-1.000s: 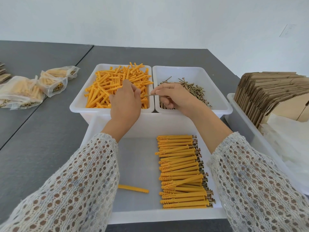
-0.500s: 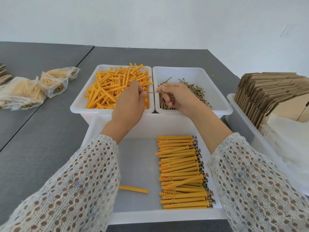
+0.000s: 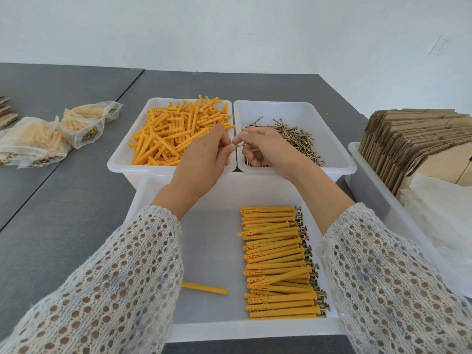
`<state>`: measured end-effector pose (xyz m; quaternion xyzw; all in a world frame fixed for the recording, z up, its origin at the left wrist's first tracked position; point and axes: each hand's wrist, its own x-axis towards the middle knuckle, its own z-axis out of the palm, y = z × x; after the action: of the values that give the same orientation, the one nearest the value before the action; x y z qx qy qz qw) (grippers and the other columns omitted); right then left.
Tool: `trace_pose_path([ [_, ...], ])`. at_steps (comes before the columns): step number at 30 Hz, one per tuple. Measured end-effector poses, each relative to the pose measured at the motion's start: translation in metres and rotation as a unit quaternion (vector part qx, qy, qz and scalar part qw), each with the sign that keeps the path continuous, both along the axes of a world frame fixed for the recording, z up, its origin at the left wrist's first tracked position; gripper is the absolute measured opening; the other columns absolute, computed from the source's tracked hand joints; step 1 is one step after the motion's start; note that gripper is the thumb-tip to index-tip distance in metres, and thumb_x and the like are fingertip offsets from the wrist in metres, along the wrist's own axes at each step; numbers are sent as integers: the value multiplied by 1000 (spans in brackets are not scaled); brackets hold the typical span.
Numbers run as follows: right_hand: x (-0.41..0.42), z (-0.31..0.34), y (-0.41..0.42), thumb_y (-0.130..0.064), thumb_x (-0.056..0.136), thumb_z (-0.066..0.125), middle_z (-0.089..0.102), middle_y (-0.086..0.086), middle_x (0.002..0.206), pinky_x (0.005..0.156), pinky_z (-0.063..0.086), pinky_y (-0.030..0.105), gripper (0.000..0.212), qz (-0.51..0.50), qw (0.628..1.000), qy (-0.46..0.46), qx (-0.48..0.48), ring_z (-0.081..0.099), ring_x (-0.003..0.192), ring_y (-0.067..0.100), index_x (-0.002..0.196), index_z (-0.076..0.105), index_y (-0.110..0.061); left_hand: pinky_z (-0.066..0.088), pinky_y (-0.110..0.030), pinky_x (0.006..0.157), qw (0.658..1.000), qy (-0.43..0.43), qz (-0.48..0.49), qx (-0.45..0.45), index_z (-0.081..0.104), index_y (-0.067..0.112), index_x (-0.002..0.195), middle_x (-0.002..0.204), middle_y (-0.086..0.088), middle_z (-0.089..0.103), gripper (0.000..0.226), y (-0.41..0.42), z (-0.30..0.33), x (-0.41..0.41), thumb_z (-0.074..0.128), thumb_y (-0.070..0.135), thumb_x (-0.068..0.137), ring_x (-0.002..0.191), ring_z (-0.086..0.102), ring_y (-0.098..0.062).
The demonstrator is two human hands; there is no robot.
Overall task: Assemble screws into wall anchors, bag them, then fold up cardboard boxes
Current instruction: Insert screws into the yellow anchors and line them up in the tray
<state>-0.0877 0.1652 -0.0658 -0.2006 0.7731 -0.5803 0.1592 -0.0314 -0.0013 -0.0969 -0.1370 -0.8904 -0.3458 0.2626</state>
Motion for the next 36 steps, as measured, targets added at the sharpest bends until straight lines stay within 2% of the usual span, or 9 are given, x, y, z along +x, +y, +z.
trace_pose_path([
  [4,3,0,-6,-42,105,35,54,-2,61,57,39,21,39,25,999,15,40,44,51,9,90,58,-15,52,-51,69,999,-8,-28,-25,52,12,94,82,0,66,10,9,0,3,57,19,99,77,64,-21],
  [7,3,1,-7,-54,104,23,54,-3,60,55,41,17,54,16,999,-8,38,43,49,7,97,59,-14,51,-50,66,999,3,-22,-39,52,14,94,82,1,66,10,13,0,4,57,22,99,76,64,-20],
  [9,2,1,-7,-57,103,18,55,2,66,56,41,21,59,-4,999,-26,18,44,49,9,97,61,-17,51,-49,66,999,7,-23,-35,53,15,94,83,2,67,10,14,1,5,58,23,99,76,65,-19],
  [11,0,1,-7,-55,103,16,55,6,69,55,40,25,59,-40,999,-31,-14,46,49,11,95,62,-19,52,-47,66,998,16,-32,-42,54,16,95,86,5,68,9,17,2,8,59,23,99,78,65,-16],
  [16,-10,2,-3,-49,106,18,56,0,58,47,40,22,61,-168,978,-87,-90,47,39,9,90,65,-13,47,-37,61,988,56,-76,-124,54,20,94,84,13,59,12,37,5,19,58,31,98,75,53,-8],
  [22,-15,-1,1,-48,106,22,54,0,52,48,35,23,59,-177,960,-151,-157,42,43,14,91,64,-10,42,-31,61,968,4,-213,-132,52,14,94,78,9,52,12,70,1,38,60,23,97,68,48,-11],
  [27,-14,1,2,-43,107,24,53,1,56,49,37,25,52,-179,961,-153,-142,42,46,15,99,62,-8,31,-23,58,959,-26,-245,-139,49,13,91,70,20,40,17,81,-5,44,65,18,93,67,42,-8],
  [31,-13,2,1,-40,107,26,52,2,57,48,37,24,49,-176,962,-157,-137,43,46,15,93,62,-9,40,-30,61,954,-42,-233,-185,54,16,94,82,11,58,15,79,-11,40,65,25,94,73,54,-12],
  [36,-14,1,1,-34,107,31,52,3,61,48,37,24,42,-172,964,-162,-122,43,48,15,98,62,-8,41,-31,64,940,-77,-233,-238,57,20,103,95,9,64,14,80,-22,40,62,31,95,82,59,-16],
])
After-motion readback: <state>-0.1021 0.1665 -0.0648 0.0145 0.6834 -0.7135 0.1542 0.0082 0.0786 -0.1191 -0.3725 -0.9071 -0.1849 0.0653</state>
